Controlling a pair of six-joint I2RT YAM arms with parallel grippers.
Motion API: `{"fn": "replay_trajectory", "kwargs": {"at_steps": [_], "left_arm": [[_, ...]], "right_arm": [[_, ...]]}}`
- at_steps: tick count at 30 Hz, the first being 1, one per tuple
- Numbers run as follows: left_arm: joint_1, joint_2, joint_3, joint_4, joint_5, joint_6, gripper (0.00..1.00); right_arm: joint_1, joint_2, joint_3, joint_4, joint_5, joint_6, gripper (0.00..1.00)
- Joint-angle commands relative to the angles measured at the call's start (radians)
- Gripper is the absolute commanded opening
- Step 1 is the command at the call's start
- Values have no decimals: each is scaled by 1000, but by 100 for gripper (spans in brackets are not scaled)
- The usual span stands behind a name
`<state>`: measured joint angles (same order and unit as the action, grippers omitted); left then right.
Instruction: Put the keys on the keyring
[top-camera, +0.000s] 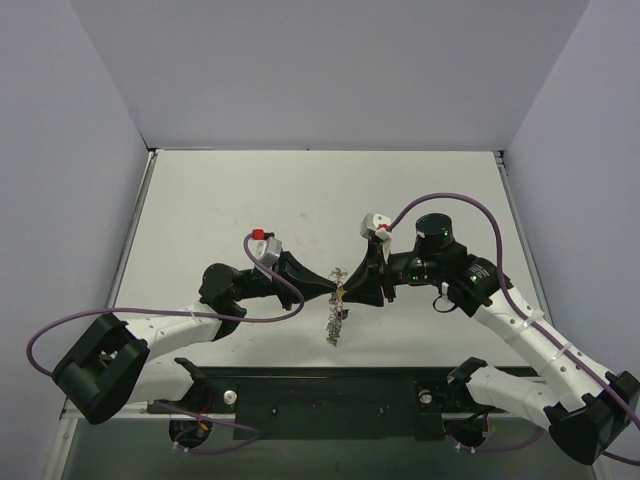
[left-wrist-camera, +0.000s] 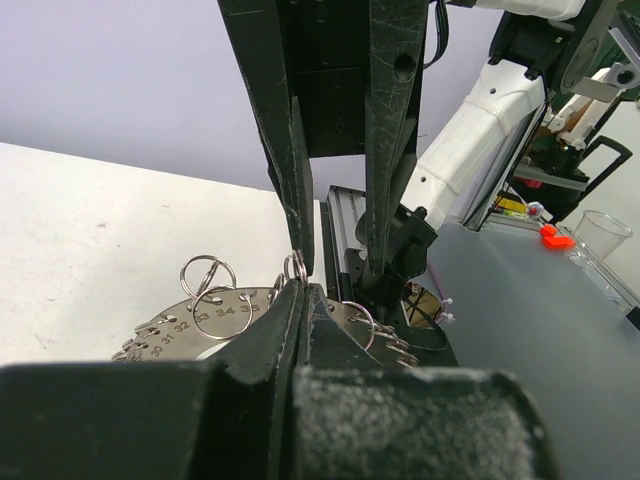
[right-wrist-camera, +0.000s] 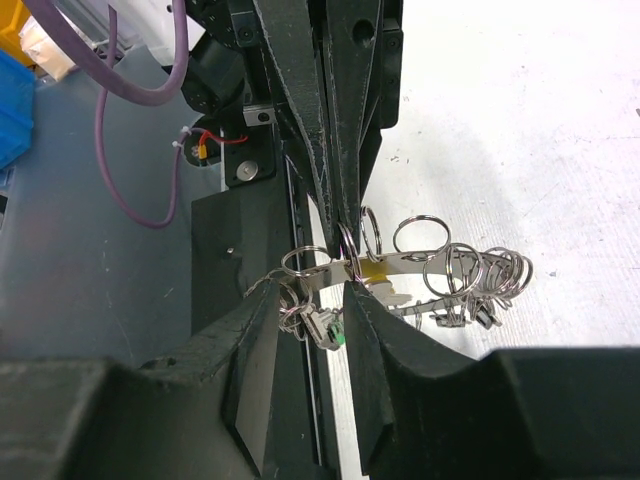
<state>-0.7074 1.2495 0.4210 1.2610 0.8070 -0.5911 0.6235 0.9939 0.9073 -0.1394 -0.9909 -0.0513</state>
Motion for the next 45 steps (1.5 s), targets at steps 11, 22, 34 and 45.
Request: {"fn": "replay_trajectory", "kwargs": {"at_steps": [11,22,34,45], "left_arm": [[-4,-4,12,176,-2,-12,0],[-3,-2,15,176,0,-13,0],[-3,-10,13,178,1,-15,0],[-4,-13,10,192,-5,-21,0]], "right_arm": [[-38,-6,45,73,-137,36,39],[-53,9,81,115,-95,129,38],[-45,26,21,109,-68,133,33],[-21,37,4,73,-48,80,26]]}}
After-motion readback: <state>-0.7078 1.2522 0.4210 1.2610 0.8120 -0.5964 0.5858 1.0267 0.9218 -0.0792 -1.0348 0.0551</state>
